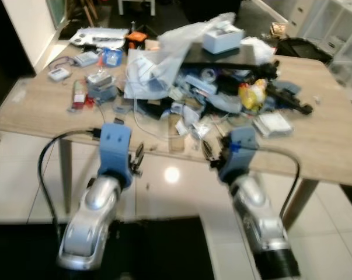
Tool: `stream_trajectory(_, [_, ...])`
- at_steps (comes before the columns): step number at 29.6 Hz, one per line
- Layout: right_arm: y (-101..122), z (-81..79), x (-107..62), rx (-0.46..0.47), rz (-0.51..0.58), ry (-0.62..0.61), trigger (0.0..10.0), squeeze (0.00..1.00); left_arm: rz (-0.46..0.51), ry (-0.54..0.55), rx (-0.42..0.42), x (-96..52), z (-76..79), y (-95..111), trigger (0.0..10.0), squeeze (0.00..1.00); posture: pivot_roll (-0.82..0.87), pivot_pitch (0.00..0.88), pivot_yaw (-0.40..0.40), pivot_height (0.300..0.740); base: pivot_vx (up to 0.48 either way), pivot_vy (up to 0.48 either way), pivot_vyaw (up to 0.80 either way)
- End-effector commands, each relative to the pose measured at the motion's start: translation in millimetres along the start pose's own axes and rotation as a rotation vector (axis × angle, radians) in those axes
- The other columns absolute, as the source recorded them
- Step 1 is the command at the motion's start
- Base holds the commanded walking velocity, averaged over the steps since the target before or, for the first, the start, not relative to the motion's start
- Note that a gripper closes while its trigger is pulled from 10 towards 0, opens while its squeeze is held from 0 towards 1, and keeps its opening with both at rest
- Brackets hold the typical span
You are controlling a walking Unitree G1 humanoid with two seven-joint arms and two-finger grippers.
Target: Picking trash to rubbish bin
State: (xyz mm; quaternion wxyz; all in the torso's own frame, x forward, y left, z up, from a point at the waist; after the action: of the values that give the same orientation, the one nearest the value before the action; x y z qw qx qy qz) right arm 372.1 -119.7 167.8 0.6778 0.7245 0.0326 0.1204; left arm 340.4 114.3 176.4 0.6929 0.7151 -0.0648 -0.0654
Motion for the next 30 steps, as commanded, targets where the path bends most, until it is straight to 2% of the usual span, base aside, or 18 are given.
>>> stream_trajectory(1, [-4.2, 6.1, -3.5, 0.005, -0.019, -0.02, 10.0, 0.0, -0.027, -0.024, -0.013, -0.3, 5.4, -5.9, 10.0, 0.0, 0.09, 0.12, -0.054, 0.74, 0.0, 0.382, 0.0])
stream_trajectory(9, [-4.5, 5.0, -4.0, -0.001, -0.021, -0.016, 10.0, 0.0, -0.038, -0.024, -0.001, 2.5, 4.1, -6.8, 10.0, 0.0, 0.09, 0.138, -0.048, 0.74, 0.0, 0.451, 0.0])
stream_trajectory(21, [-5.0, 5.9, -4.4, 0.014, -0.02, -0.029, 10.0, 0.0, -0.062, -0.089, 0.046, 3.3, 15.2, -8.5, 10.0, 0.0, 0.09, 0.146, -0.031, 0.74, 0.0, 0.0, 0.0])
stream_trajectory(26, [-5.4, 6.9, -6.0, 0.02, -0.02, -0.039, 10.0, 0.0, -0.087, -0.077, 0.105, 5.3, 13.2, -12.4, 10.0, 0.0, 0.09, 0.148, -0.024, 0.74, 0.0, 0.0, 0.0])
stream_trajectory(30, [-4.4, 9.0, -6.3, 0.021, -0.017, -0.045, 10.0, 0.0, -0.104, -0.057, 0.096, 7.8, 10.1, -14.0, 10.0, 0.0, 0.09, 0.148, -0.021, 0.74, 0.0, -0.449, 0.0])
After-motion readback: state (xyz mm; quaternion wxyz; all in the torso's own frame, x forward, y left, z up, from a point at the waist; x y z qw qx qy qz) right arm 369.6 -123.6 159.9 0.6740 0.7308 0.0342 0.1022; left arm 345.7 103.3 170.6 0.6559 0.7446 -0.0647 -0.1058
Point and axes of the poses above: a point about 5 cm out from each wrist's last joint towards the gripper, its own x axis pointing out of the wrist towards the gripper, its own y axis along the axis of the wrist's last joint, z = x × y, the point moved 5 cm from there along x, pointing out of the wrist towards the gripper
